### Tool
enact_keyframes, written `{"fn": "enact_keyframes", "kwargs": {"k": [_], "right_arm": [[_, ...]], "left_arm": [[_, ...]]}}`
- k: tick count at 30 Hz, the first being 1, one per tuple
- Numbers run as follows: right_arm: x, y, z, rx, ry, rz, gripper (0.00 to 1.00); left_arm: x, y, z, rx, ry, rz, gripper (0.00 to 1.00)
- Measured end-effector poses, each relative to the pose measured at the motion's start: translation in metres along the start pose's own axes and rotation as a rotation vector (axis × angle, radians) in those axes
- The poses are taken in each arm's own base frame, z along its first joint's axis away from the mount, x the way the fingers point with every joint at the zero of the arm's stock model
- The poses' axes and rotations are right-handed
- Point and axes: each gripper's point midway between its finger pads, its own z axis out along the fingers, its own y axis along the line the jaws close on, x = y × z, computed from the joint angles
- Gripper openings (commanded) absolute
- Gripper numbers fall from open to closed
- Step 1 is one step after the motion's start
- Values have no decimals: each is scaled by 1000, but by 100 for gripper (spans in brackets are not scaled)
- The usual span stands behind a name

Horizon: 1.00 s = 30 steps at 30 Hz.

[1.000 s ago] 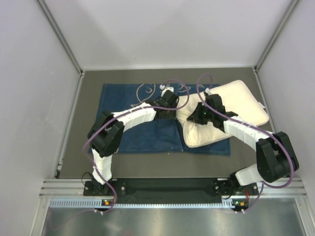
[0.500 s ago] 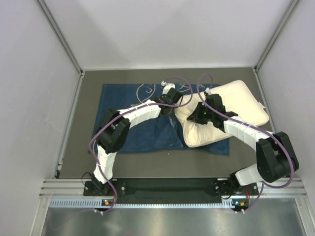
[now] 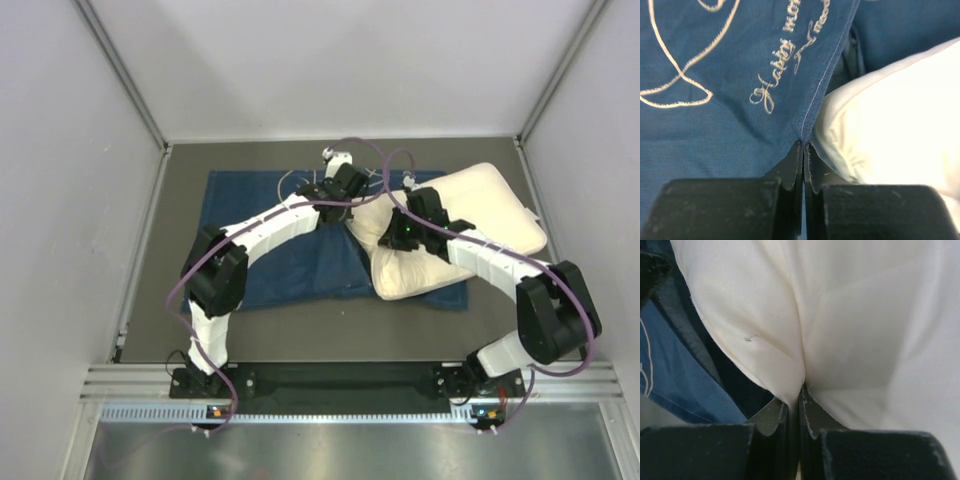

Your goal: Put the pillow into the pillowcase

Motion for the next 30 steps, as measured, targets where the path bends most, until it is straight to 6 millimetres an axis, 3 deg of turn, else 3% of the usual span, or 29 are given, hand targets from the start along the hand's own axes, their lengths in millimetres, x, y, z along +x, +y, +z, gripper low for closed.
{"fn": "enact_keyframes", "kwargs": {"k": [5, 10, 19, 30], "right_arm": [[2, -1, 3, 33, 0, -58, 0], [-1, 1, 7, 47, 14, -75, 0], [-48, 36, 53, -10, 45, -120, 0], [-58, 49, 81, -74, 64, -83, 0]], "left_arm": [[-19, -5, -10, 12, -24, -4, 0], [-15, -8, -12, 33, -3, 6, 0], [0, -18, -22, 104, 47, 4, 0], [2, -21, -42, 153, 94, 5, 0]]}}
